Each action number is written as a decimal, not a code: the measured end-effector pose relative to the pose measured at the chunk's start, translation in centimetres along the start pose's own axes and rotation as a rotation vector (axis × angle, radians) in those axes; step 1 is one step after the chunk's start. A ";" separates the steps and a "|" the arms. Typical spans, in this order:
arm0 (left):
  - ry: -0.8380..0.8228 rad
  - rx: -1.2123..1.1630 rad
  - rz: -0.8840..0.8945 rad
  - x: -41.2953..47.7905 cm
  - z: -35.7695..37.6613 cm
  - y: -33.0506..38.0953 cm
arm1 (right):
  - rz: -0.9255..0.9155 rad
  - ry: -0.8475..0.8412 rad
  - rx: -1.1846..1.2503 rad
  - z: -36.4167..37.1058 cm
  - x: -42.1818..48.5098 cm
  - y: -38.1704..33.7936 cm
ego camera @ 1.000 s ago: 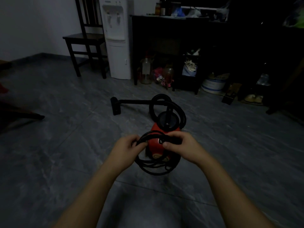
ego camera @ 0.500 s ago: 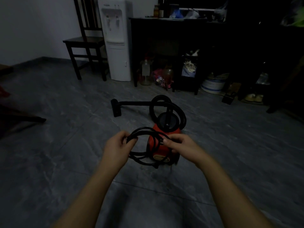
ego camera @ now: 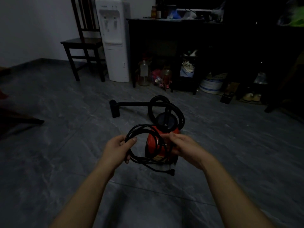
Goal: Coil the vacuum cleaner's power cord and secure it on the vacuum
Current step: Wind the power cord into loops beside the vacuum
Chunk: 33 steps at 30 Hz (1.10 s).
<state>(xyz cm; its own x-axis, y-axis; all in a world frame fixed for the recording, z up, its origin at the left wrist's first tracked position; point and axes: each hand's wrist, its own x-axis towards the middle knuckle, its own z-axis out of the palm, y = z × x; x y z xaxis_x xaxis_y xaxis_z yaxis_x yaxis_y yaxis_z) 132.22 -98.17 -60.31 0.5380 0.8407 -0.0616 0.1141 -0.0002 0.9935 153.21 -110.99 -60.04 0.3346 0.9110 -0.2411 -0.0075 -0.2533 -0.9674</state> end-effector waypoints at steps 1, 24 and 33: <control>-0.007 -0.005 -0.007 0.0 0.0 0.1 | 0.008 0.004 0.014 0.0 0.0 0.0; -0.048 0.308 0.075 -0.9 0.7 0.1 | 0.085 -0.169 0.059 -0.4 -0.6 0.4; -0.001 0.298 0.035 -0.6 0.9 -0.1 | 0.052 -0.175 0.047 0.2 -0.8 -0.2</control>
<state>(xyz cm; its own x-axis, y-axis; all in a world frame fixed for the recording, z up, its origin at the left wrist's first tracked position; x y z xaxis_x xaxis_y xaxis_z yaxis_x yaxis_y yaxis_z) 132.66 -99.18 -60.45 0.5465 0.8370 -0.0278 0.3353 -0.1882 0.9231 152.71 -111.62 -59.63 0.1637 0.9409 -0.2964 -0.0658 -0.2894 -0.9550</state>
